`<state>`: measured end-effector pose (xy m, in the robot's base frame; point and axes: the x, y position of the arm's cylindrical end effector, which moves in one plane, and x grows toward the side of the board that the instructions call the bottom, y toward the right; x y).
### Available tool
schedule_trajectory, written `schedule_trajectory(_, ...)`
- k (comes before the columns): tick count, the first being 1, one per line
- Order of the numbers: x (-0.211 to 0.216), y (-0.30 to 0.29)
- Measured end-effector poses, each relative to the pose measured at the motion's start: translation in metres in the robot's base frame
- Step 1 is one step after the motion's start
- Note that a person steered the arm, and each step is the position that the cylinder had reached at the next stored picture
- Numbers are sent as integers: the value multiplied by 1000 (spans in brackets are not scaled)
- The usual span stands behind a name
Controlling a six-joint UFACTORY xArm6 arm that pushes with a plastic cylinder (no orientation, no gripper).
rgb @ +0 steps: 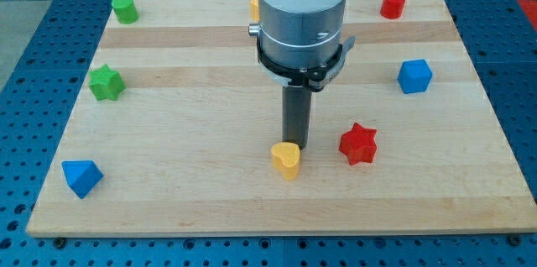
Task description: Move the yellow heart to the bottom center
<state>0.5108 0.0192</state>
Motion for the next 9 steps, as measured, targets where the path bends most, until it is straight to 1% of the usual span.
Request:
schedule_trajectory(1, 2, 14)
schedule_trajectory(3, 26, -6)
schedule_trajectory(5, 27, -3)
schedule_trajectory(6, 12, -1)
schedule_trajectory(7, 2, -11)
schedule_trajectory(8, 10, -50)
schedule_trajectory(9, 20, -59)
